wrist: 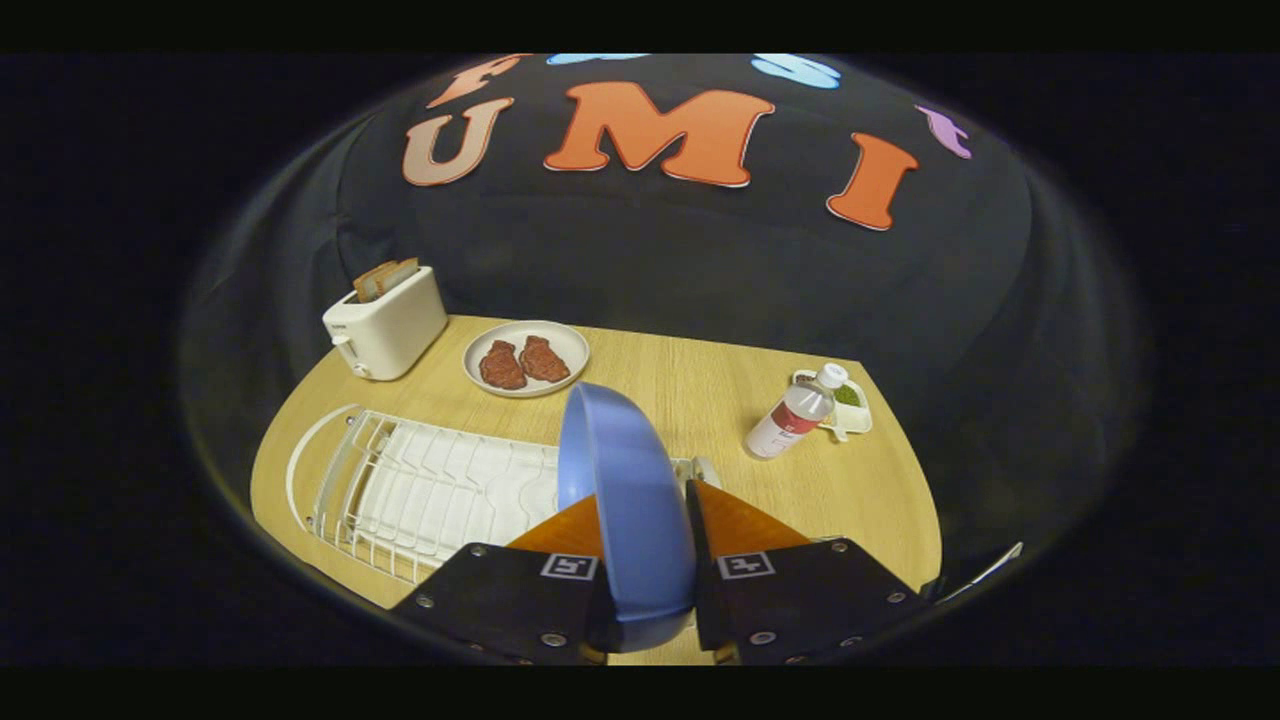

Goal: Take the plate from the dish rack, then take the spoon from the basket and place it into the plate.

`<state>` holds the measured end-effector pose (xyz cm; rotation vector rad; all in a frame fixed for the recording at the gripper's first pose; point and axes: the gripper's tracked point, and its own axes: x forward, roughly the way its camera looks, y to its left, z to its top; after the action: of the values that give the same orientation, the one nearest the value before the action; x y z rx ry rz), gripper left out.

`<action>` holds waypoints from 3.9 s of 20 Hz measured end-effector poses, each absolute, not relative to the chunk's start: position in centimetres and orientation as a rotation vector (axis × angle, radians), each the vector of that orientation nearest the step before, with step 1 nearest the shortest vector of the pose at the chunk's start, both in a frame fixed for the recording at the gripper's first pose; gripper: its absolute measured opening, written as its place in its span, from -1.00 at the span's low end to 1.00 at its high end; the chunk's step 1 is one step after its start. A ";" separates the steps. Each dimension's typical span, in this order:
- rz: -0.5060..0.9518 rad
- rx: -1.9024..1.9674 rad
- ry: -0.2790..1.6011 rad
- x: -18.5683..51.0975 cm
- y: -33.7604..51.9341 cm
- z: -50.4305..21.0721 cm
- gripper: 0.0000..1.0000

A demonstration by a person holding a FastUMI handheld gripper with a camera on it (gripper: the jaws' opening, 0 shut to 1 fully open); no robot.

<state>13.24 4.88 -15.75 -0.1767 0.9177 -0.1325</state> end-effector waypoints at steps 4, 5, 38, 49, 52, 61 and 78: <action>-0.100 -0.137 0.907 10.3 4.7 -14.5 -0.42; -0.093 -0.125 0.904 9.4 4.5 -14.4 -0.42; 0.109 0.450 1.011 -10.2 6.3 -26.3 -0.42; 0.043 0.554 0.994 -11.3 5.9 -28.6 -0.25; -0.029 0.467 0.954 -10.9 3.6 -29.1 -0.11; -0.164 0.406 0.691 -7.7 -1.9 -25.0 0.14; -0.369 0.061 0.424 -2.1 -9.1 -22.2 -0.08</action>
<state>-2.07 -9.12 -22.21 0.0606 0.4237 -0.3687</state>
